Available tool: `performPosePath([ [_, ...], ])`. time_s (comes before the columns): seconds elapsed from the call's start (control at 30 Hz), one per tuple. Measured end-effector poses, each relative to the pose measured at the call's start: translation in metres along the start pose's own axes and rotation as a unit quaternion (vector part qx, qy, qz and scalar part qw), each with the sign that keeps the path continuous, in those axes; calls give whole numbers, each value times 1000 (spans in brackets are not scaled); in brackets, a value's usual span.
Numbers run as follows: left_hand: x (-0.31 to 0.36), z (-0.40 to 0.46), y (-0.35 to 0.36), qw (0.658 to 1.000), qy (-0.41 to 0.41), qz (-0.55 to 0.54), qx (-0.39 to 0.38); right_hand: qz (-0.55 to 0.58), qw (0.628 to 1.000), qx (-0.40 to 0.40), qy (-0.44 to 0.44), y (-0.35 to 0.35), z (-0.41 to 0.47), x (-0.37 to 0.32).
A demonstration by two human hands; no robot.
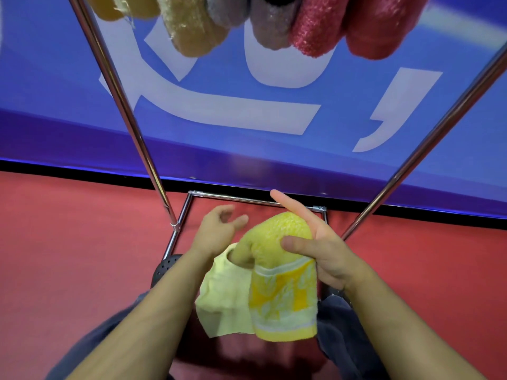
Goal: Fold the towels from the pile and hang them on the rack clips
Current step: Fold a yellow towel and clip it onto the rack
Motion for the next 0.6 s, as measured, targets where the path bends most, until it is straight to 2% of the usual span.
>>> performPosePath([
  [0.07, 22, -11, 16, 989, 40, -111, -93, 83, 996, -4, 10, -2, 0, 0],
  [0.13, 39, -32, 38, 948, 27, -217, -229, 155, 988, -7, 18, -5, 0, 1],
  [0.17, 48, -44, 46, 929, 22, -237, -284, 172, 985, -6, 18, -7, -1, 0],
  [0.23, 59, -62, 55, 907, 24, -238, -347, 192, 981, 3, 11, -12, -1, -1],
  [0.37, 64, -73, 60, 911, 44, -206, -354, 211, 977, 33, -1, -22, 1, -3],
  [0.6, 66, -78, 66, 898, 80, -226, -368, 196, 979, 56, 12, -24, 2, 0],
])
Point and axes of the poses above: each hand's wrist, its own z-axis towards the middle knuckle, its own y-axis out of the palm, x = y × z, the point moved 8 cm from there along z, towards the middle knuckle, and after that the axes turned 10 degrees about z, right-handed, at the moved point
